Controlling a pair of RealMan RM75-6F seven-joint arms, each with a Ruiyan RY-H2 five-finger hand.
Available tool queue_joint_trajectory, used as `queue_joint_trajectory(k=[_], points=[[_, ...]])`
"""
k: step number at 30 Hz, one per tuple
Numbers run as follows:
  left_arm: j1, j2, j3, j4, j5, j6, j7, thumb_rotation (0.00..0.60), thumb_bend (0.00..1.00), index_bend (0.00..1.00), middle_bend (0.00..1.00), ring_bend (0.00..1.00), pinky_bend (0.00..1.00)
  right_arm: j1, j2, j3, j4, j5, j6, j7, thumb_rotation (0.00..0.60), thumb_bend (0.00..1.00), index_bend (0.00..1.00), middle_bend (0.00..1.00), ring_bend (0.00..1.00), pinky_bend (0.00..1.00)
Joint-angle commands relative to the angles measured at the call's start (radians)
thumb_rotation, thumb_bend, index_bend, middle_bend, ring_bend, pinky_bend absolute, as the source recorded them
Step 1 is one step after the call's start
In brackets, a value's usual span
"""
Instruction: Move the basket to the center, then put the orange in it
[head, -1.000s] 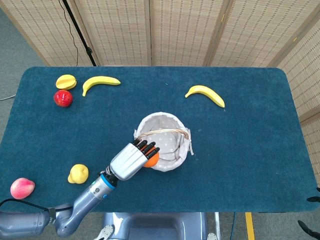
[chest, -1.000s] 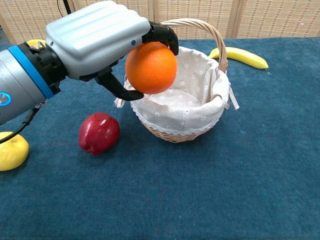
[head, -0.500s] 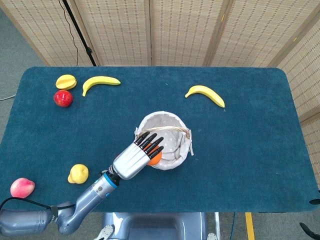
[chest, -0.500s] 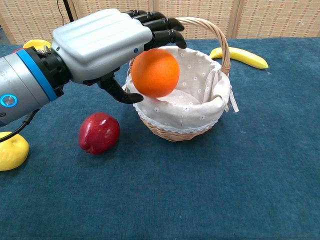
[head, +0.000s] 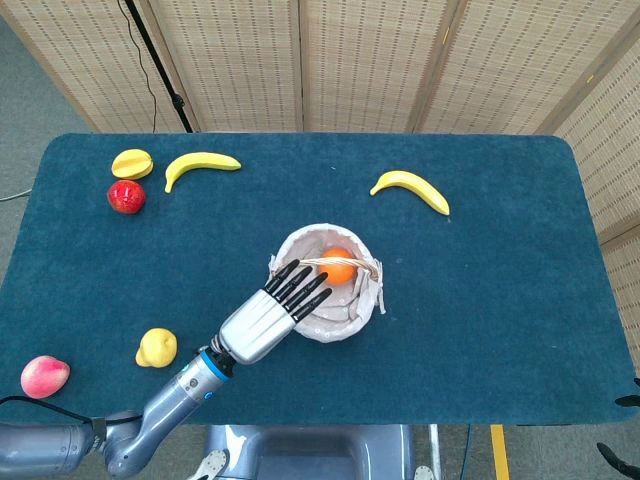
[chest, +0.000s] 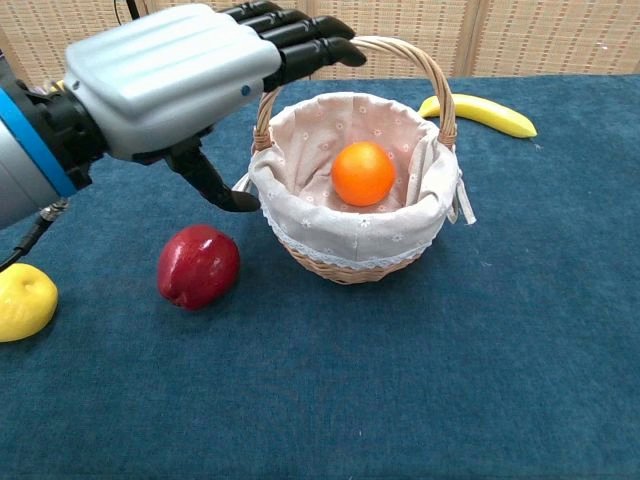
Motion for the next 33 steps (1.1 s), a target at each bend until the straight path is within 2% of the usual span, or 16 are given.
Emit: queue_joint_trajectory(k=[1, 8, 12, 18, 25, 29, 33], points=[[0.044, 0.058, 0.024, -0.045, 0.025, 0.060, -0.004, 0.600, 0.09, 0.08, 0.00, 0.00, 0.05, 0.005, 0.000, 0.002, 0.002, -0.002, -0.006, 0.001, 0.600, 0.00, 0.38, 0.21, 0.16, 0.14], [0.133, 0.163, 0.067, -0.117, 0.070, 0.177, -0.019, 0.600, 0.09, 0.08, 0.00, 0.00, 0.05, 0.020, -0.007, 0.005, 0.009, -0.001, -0.029, 0.001, 0.600, 0.00, 0.38, 0.21, 0.16, 0.14], [0.234, 0.249, 0.111, -0.166, 0.070, 0.285, -0.003, 0.600, 0.09, 0.08, 0.00, 0.00, 0.07, 0.050, -0.011, 0.018, 0.012, -0.004, -0.060, -0.032, 0.600, 0.00, 0.37, 0.21, 0.16, 0.14], [0.356, 0.361, 0.152, -0.171, 0.059, 0.416, -0.112, 0.600, 0.09, 0.06, 0.00, 0.00, 0.10, 0.093, -0.016, 0.042, 0.011, -0.009, -0.092, -0.109, 0.600, 0.00, 0.33, 0.19, 0.16, 0.14], [0.486, 0.441, 0.185, -0.093, 0.044, 0.555, -0.297, 0.600, 0.09, 0.05, 0.00, 0.00, 0.10, 0.138, -0.027, 0.060, 0.013, -0.008, -0.136, -0.153, 0.600, 0.00, 0.31, 0.18, 0.15, 0.14], [0.564, 0.442, 0.204, -0.002, 0.018, 0.619, -0.414, 0.600, 0.09, 0.06, 0.00, 0.00, 0.10, 0.167, -0.040, 0.068, 0.018, -0.009, -0.167, -0.177, 0.600, 0.00, 0.31, 0.18, 0.15, 0.14], [0.614, 0.426, 0.205, 0.073, 0.007, 0.653, -0.476, 0.600, 0.09, 0.06, 0.00, 0.00, 0.10, 0.185, -0.044, 0.064, 0.030, -0.018, -0.190, -0.214, 0.600, 0.00, 0.29, 0.17, 0.14, 0.14]])
